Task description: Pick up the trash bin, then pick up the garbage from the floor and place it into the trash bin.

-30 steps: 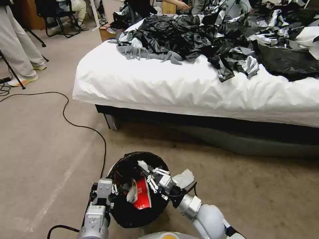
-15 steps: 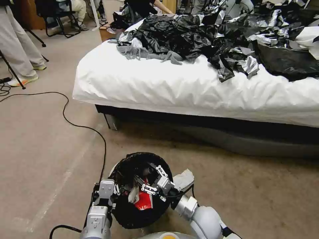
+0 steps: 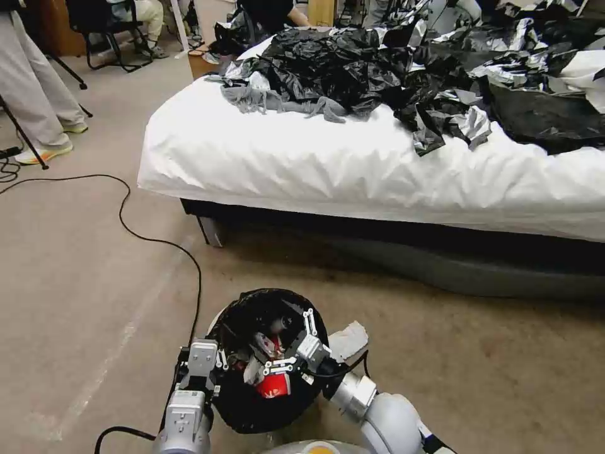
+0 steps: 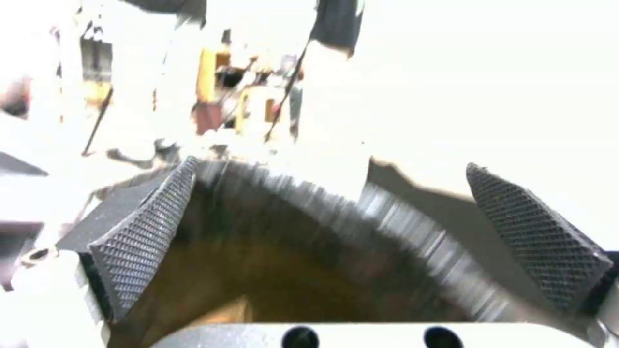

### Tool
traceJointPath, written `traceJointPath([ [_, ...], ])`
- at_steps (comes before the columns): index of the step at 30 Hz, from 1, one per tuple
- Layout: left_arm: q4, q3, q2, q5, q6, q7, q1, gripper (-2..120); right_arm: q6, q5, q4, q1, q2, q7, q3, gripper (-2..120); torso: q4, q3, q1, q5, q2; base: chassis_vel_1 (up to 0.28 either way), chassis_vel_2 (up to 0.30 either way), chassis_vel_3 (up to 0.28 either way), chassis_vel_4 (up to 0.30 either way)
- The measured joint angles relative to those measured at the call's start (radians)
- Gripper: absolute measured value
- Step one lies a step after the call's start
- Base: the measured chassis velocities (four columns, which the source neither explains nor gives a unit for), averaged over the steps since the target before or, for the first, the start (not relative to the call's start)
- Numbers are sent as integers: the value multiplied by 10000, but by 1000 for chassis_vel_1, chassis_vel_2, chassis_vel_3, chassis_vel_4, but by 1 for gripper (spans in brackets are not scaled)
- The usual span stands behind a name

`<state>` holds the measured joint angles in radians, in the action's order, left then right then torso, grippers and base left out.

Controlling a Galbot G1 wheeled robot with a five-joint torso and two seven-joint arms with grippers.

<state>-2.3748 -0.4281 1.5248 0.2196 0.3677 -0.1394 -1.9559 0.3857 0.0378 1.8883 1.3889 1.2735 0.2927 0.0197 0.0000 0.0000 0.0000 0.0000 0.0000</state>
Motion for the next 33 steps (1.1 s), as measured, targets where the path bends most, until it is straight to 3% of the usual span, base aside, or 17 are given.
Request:
traceJointPath([
  [5,16,-125,-34,-64,-12,11,13,0,-142,-118,1226,232,2,-816,521,100,0,0,0,0,0,0,0,0,0],
  [7,27,-274,-44,-157,-43,27,29,0,-275,-357,2056,547,49,-1586,1173,100,1,0,0,0,0,0,0,0,0],
  [13,-39,-633,-72,-612,-37,70,69,0,-201,-649,2741,1735,171,-2738,2457,100,0,-1,0,0,0,0,0,0,0],
  [22,-163,-953,-105,-1037,53,107,151,0,640,-785,1986,3464,491,-3485,3159,100,-1,-1,0,0,0,0,0,0,0],
  [33,-280,-1042,-72,-1104,55,151,154,0,236,-482,1356,3061,532,-3449,3178,100,0,0,-1,0,0,0,0,0,0],
])
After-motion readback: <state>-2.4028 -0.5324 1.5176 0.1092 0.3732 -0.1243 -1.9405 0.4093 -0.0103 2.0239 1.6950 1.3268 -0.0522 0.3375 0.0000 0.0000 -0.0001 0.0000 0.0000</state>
